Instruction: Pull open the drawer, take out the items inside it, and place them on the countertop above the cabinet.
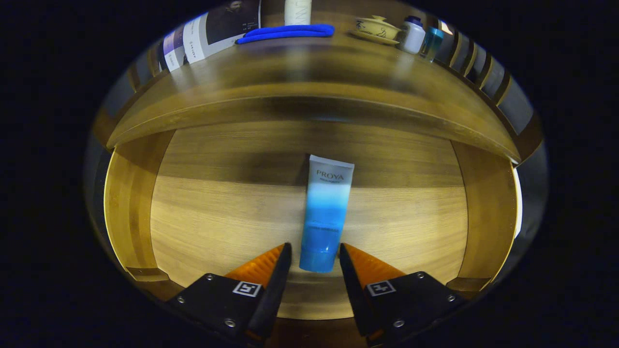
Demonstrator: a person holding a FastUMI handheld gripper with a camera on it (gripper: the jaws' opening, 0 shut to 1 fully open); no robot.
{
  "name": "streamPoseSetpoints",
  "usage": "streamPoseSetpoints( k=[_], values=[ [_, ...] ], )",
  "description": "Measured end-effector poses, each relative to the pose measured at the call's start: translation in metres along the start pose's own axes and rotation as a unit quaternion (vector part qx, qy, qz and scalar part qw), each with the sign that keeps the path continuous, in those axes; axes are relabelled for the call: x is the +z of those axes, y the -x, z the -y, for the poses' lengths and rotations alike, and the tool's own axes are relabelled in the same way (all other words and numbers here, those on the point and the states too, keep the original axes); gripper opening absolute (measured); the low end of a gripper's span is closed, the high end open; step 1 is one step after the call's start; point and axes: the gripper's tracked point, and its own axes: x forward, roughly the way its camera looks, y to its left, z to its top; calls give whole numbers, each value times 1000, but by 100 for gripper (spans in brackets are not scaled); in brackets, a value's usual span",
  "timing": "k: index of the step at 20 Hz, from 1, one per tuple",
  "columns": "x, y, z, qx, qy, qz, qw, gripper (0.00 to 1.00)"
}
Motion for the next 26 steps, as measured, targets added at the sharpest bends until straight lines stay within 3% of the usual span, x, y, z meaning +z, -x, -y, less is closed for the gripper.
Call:
streamPoseSetpoints(
  k=[3,10,19,22,26],
  values=[
    [4,4,3,2,-19,13,1000,50],
    [13,16,20,-46,-31,69,996,34],
    [-34,96,44,-129,-13,79,988,34],
    [-33,128,40,-130,-18,109,985,34],
    [2,160,30,-119,-28,167,978,34]
  ],
)
